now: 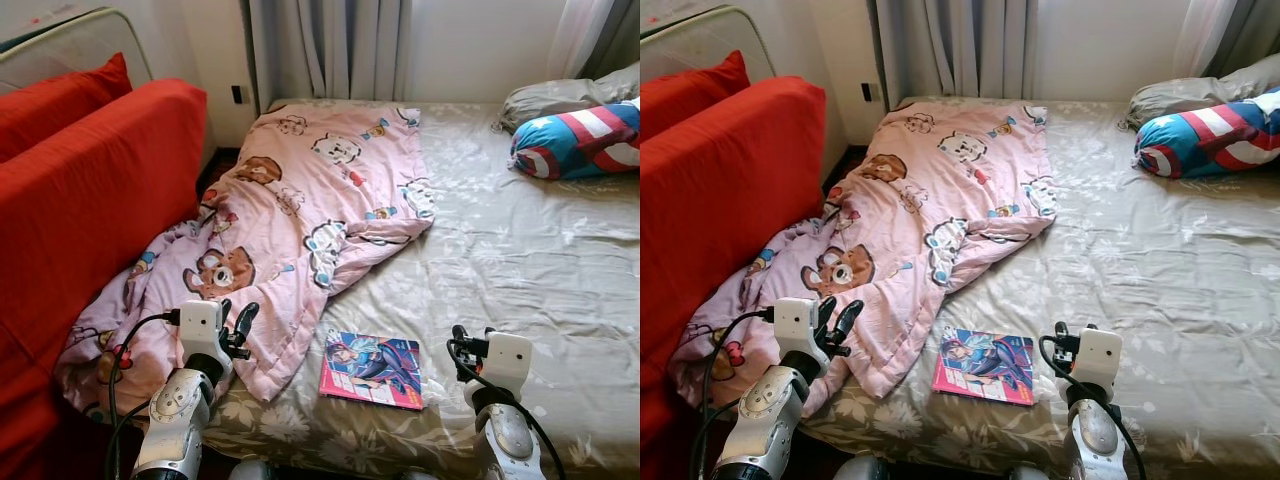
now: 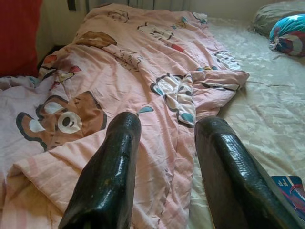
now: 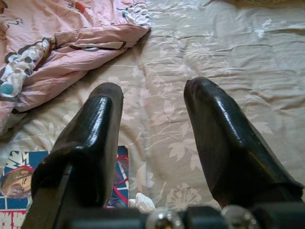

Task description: Clean up the room

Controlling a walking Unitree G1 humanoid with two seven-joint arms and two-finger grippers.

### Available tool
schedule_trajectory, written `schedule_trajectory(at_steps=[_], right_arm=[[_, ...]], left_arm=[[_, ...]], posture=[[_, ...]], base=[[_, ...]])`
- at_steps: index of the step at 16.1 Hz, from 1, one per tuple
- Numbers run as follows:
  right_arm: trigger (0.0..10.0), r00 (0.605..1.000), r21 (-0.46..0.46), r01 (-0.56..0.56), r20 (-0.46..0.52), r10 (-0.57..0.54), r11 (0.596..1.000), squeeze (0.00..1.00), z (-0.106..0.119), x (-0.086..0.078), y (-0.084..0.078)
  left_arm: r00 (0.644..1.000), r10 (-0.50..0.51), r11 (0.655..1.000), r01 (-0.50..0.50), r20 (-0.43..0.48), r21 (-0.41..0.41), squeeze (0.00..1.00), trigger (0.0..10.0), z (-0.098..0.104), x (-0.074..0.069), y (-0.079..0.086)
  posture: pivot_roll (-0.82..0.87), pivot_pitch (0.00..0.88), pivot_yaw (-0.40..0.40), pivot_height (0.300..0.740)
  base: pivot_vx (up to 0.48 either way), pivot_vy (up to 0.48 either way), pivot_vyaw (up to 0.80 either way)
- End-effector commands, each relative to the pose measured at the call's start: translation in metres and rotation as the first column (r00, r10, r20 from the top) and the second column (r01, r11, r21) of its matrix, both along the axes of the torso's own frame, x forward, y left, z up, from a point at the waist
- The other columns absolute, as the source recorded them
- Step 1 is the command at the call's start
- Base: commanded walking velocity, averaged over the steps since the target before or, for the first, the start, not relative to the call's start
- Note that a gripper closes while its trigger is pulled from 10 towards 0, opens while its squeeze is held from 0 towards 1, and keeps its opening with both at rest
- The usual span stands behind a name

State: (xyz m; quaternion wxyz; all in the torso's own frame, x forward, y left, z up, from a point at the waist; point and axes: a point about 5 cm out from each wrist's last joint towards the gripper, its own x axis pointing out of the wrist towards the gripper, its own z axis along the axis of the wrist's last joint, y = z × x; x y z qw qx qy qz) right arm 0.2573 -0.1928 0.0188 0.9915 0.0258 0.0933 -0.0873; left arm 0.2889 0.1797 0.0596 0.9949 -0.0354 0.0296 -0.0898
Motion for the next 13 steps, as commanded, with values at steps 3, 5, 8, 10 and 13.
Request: schedule_trajectory(at_steps=[3, 5, 8, 10, 13], right_arm=[[10.0, 0.999, 0.008, -0.008, -0.042, 0.009, 1.0, 0.0, -0.0062, -0.0032, 0.0021], [10.0, 0.999, 0.01, -0.011, -0.042, 0.012, 1.0, 0.0, -0.0066, -0.0036, 0.0029], [10.0, 1.0, 0.004, -0.003, -0.03, 0.003, 1.0, 0.0, -0.0053, -0.0045, 0.0023], [10.0, 1.0, 0.006, 0.0, -0.03, 0.0, 1.0, 0.0, -0.005, -0.0042, 0.0026], [10.0, 1.0, 0.01, -0.003, -0.029, 0.003, 1.0, 0.0, -0.0047, -0.0037, 0.0035]], left_arm=[[1.0, -0.023, 1.0, 0.022, -0.015, -0.004, 0.0, 10.0, -0.0004, -0.0005, -0.0037], [1.0, -0.026, 1.0, 0.026, -0.017, -0.011, 0.0, 10.0, -0.0008, -0.0014, -0.0046], [1.0, -0.026, 1.0, 0.025, -0.014, -0.013, 0.0, 10.0, -0.0006, -0.0024, -0.0044], [1.0, -0.023, 1.0, 0.023, -0.013, -0.015, 0.0, 10.0, 0.0001, -0.0025, -0.0036], [1.0, -0.013, 1.0, 0.013, -0.015, 0.003, 0.0, 10.0, 0.0, -0.003, -0.0016]], posture=[[-0.09, 0.038, 0.029, 0.663], [-0.09, 0.044, 0.029, 0.648], [-0.09, 0.047, 0.029, 0.648], [-0.09, 0.05, 0.028, 0.648], [-0.09, 0.053, 0.029, 0.648]], base=[[0.0, 0.0, 0.0], [0.0, 0.0, 0.0], [0.0, 0.0, 0.0], [0.0, 0.0, 0.0], [0.0, 0.0, 0.0]])
